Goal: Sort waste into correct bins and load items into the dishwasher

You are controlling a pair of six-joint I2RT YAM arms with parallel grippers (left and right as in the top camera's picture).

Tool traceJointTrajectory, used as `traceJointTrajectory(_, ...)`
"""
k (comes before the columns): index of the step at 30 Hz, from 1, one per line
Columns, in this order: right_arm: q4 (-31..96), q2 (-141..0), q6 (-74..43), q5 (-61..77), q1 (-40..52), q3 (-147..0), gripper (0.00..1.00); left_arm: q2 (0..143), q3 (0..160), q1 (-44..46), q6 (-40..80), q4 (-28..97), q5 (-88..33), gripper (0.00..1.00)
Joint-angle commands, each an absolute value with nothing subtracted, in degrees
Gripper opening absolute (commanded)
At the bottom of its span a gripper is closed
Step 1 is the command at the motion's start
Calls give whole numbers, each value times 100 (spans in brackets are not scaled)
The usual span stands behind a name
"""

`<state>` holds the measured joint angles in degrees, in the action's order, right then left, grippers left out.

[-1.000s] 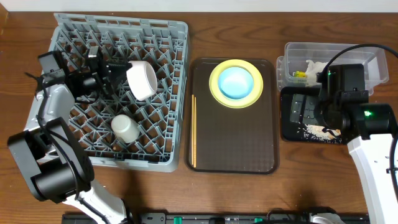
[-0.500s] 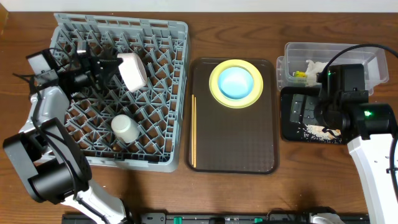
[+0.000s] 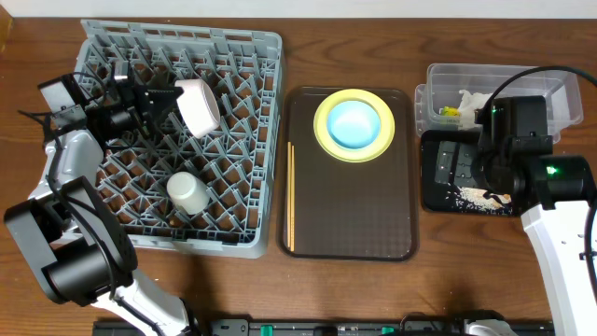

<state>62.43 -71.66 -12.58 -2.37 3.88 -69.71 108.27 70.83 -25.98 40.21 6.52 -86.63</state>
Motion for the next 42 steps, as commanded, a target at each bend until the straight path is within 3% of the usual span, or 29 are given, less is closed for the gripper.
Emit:
traceJointTrajectory(1,6265,-7116,-1262,-250,362,-7043,99,10912,6963,-2591,3750,631,-8659,6)
traceJointTrajectory(6,6270,-7116,-1262,-250,362,-7043,99,10912,6759,-2624,2838,827,-8038,6)
traceJointTrajectory(14,6298,-7116,-1262,-250,362,-7043,99,10908,6759,-2827,2342,1048,-7590,7)
traceJointTrajectory(18,6296,-7116,-1262,-250,362,-7043,99,10908,6759,-2908,1857,1603,-7155,17)
traceJointTrajectory(19,6296,-7116,-1260,-250,362,-7043,99,10908,6759,-2910,1680,1809,-6967,26)
traceJointTrajectory(26,6296,-7116,-1260,-252,360,-7043,99,10678,6761,-2936,961,2718,-6158,36)
traceJointTrajectory(32,6298,-7116,-1256,-255,360,-7043,99,9789,6761,-2932,856,3030,-5365,56)
traceJointTrajectory(35,6298,-7116,-1258,-257,360,-7043,99,9115,6761,-2862,856,3063,-5063,61)
traceJointTrajectory(37,6300,-7116,-1260,-338,360,-7043,99,8643,6761,-2722,856,3063,-4685,62)
traceJointTrajectory(42,6285,-7116,-1267,-600,320,-7043,99,7800,6761,-1758,849,3087,-3514,76)
